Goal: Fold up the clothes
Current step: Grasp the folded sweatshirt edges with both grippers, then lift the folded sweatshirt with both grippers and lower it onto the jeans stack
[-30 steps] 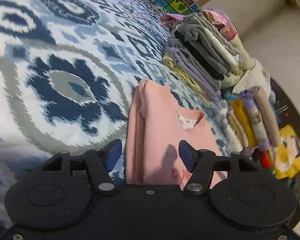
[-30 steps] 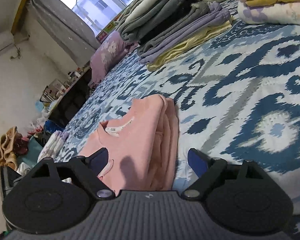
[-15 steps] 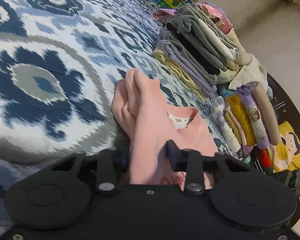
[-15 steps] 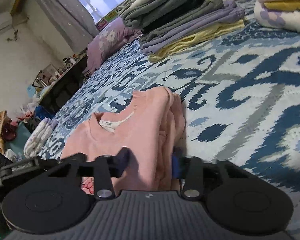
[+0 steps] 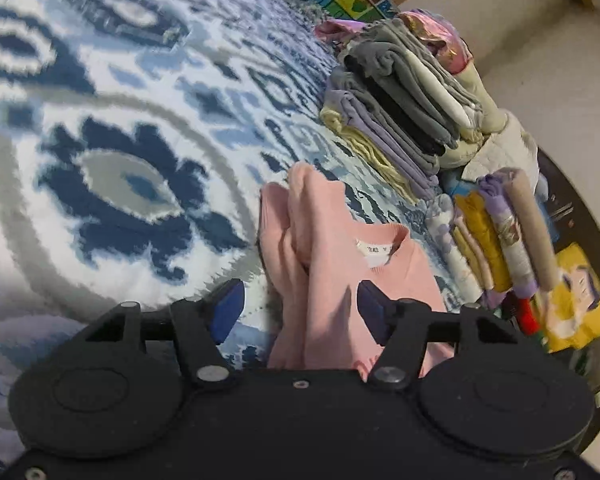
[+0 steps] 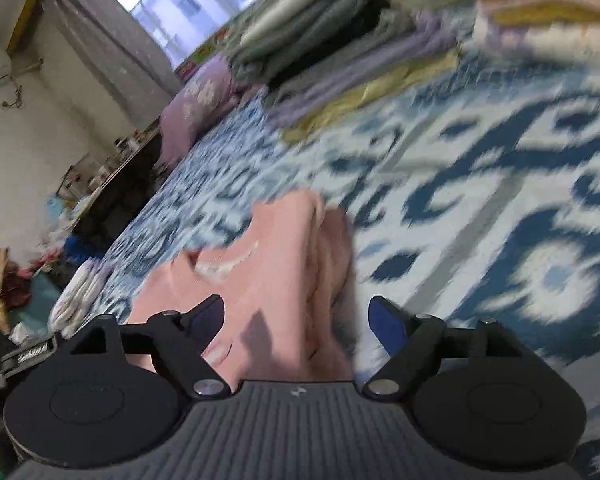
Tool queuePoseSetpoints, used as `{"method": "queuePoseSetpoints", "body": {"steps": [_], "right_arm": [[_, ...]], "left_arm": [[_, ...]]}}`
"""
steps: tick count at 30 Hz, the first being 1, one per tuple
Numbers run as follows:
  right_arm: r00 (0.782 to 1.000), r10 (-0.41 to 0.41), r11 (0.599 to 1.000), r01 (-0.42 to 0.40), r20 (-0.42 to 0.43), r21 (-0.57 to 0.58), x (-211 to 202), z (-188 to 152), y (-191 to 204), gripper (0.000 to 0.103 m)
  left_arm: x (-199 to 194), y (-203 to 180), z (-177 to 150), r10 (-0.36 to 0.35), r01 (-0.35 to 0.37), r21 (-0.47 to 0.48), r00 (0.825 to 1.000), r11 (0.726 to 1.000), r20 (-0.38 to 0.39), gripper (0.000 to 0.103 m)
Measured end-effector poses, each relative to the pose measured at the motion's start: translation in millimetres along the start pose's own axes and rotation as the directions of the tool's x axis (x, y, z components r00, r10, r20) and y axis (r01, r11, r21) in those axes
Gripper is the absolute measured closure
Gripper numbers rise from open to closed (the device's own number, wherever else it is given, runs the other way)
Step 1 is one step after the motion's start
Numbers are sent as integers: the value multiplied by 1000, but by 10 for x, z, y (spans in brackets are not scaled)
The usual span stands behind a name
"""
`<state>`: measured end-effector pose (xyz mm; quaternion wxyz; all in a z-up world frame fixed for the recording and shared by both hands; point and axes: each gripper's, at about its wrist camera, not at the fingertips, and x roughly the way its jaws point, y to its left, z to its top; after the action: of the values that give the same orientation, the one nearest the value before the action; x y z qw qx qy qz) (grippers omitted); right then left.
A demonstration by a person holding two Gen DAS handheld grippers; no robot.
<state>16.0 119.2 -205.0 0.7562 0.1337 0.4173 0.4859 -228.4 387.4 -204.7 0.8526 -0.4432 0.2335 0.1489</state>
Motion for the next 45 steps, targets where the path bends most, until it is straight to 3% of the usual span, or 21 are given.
{"method": "queuePoseSetpoints", "body": {"steps": [4,5,7,10,12,18,22,25,28,32,40,45], "right_arm": [[1000,-15,997,14,-17,-72,123,1,90,28],[1000,-11,997,10,-21,-78,148,-2,94,33],[999,4,997,-6,-32,-77,172,-19,76,55],[997,66,997,-67,-32,-24,145,-41,10,72],[993,117,993,-116,-24,32,99,-40,-6,76],[967,255,963,-255,11,93,-54,-15,295,78],[933,359,931,-357,-13,80,-32,58,744,78],[895,443,896,-442,-53,41,57,132,1207,78],[842,528,848,-529,-112,28,227,171,1729,78],[764,607,785,-619,-219,20,589,130,2462,78],[600,658,695,-717,-455,58,1494,-322,3906,78],[508,677,639,-765,-532,82,1952,-503,4672,78]], "left_arm": [[158,-83,-5,-26,26,9,1000,1000,-15,47],[203,-101,-6,-34,34,10,999,999,-22,68],[297,-111,-36,-44,44,2,998,999,-38,77],[267,-62,-49,-97,95,-63,995,993,-24,82],[156,-47,-35,-145,143,-112,989,983,-10,83],[-531,-158,4,-213,228,-151,971,962,108,83],[-1191,-97,38,-221,268,-195,947,943,234,83],[-1713,0,83,-203,284,-225,924,932,324,83],[-2251,160,133,-168,297,-255,888,920,429,83],[-2918,432,128,-99,306,-292,824,906,558,83],[-3876,1253,50,61,325,-382,688,865,724,83],[-4310,1696,213,119,346,-388,597,854,793,83]]}}
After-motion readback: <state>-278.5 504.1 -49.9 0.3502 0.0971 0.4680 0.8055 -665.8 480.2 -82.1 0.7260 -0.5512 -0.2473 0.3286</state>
